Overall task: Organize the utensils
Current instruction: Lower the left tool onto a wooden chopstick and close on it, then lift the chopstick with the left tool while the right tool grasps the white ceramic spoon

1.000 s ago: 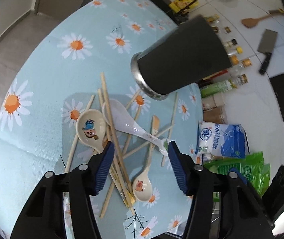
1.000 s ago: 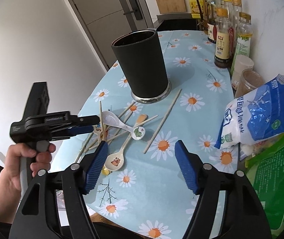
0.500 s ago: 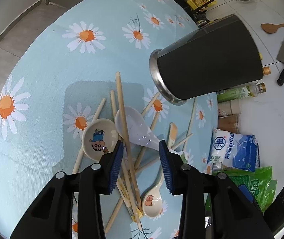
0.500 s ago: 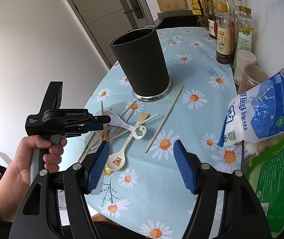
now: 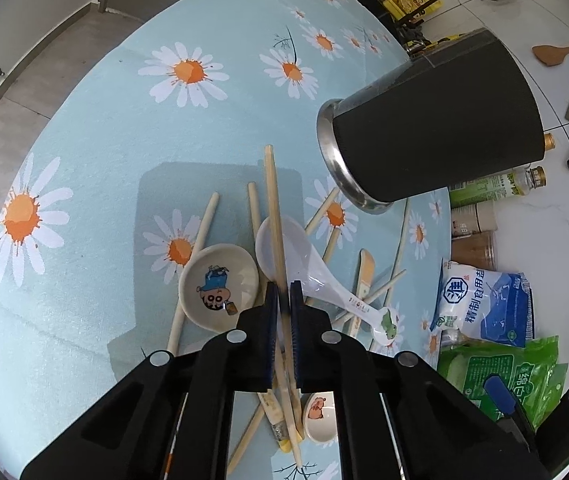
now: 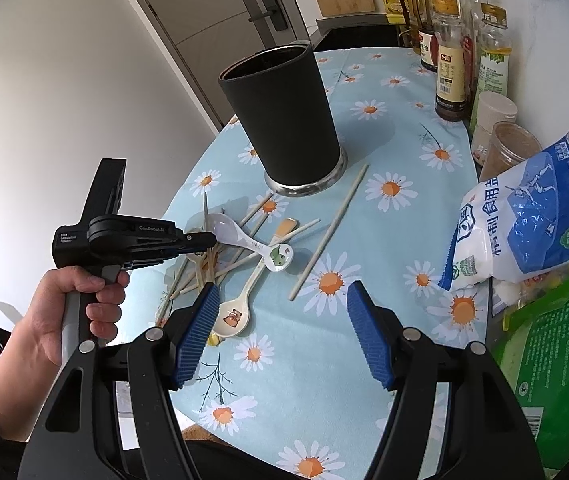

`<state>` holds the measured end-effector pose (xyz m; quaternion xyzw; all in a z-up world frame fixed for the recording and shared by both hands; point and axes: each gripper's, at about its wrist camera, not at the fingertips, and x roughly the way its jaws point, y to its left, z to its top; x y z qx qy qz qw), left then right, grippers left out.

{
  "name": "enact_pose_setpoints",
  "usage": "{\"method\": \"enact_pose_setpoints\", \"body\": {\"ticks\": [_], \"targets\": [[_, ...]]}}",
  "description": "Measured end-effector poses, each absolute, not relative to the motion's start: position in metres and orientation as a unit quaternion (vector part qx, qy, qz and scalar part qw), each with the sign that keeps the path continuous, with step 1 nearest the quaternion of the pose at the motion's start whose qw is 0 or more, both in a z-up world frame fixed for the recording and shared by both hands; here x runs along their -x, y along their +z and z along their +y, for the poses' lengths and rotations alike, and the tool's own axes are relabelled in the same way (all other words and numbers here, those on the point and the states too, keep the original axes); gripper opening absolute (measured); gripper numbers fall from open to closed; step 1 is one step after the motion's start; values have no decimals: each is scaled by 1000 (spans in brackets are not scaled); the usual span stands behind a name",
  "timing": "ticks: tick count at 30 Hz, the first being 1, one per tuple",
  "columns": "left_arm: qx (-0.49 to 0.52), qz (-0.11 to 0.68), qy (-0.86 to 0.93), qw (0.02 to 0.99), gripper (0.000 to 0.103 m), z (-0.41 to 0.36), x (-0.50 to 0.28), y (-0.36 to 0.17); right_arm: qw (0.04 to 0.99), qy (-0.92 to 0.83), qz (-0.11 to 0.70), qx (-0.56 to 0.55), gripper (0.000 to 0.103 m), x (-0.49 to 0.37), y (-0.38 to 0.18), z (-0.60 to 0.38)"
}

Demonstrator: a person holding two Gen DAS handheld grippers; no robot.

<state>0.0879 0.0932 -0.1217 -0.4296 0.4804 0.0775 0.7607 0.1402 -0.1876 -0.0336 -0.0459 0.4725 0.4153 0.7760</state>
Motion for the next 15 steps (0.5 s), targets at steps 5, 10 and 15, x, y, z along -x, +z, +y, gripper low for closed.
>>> {"method": "enact_pose_setpoints", "body": {"ticks": [5,10,15], "targets": [[432,475,74,763,4,95,-87,-120,773,419,473,52,66,-141,-35,-182],[435,471,69,765,4,95,-87,-118,772,422,472,56,66,-141,-37,-180],[443,461,62,766,4,96,-88,-115,771,422,473,61,66,-141,-38,-177]]}}
